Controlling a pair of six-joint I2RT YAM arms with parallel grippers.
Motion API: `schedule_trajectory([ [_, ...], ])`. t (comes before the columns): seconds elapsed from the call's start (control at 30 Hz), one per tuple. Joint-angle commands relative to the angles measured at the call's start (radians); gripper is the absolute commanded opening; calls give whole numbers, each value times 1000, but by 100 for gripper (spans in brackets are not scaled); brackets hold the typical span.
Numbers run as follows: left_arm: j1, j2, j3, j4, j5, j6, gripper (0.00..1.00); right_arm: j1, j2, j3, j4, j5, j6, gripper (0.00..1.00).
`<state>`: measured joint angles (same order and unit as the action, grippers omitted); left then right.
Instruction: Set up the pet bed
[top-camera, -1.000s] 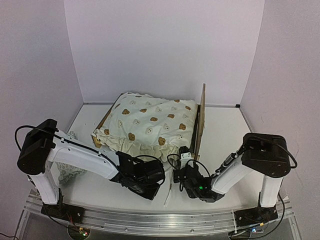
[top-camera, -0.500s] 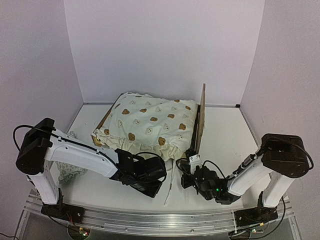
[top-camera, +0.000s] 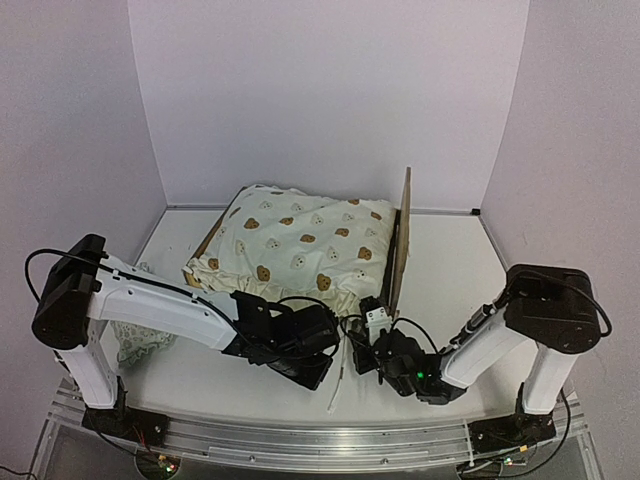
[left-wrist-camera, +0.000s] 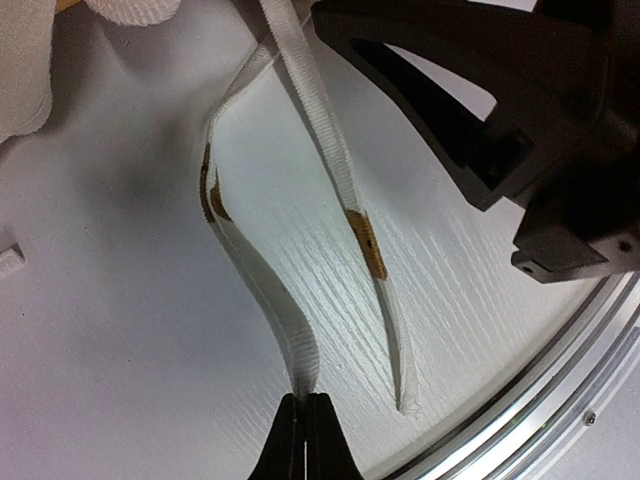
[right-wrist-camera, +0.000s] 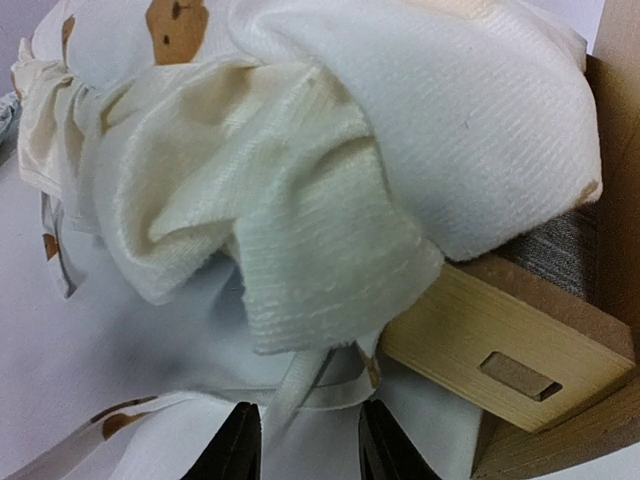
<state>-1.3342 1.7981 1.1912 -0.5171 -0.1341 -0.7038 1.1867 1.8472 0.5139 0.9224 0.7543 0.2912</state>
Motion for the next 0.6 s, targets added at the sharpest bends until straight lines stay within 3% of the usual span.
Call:
schedule_trajectory([
  [0.0, -1, -27, 19, -2, -10, 4, 0, -32, 24, 31, 9, 56, 0, 37],
  [0.57, -1, -6, 40, -13, -3, 3, 0, -127, 131, 101, 82, -55, 20, 27],
])
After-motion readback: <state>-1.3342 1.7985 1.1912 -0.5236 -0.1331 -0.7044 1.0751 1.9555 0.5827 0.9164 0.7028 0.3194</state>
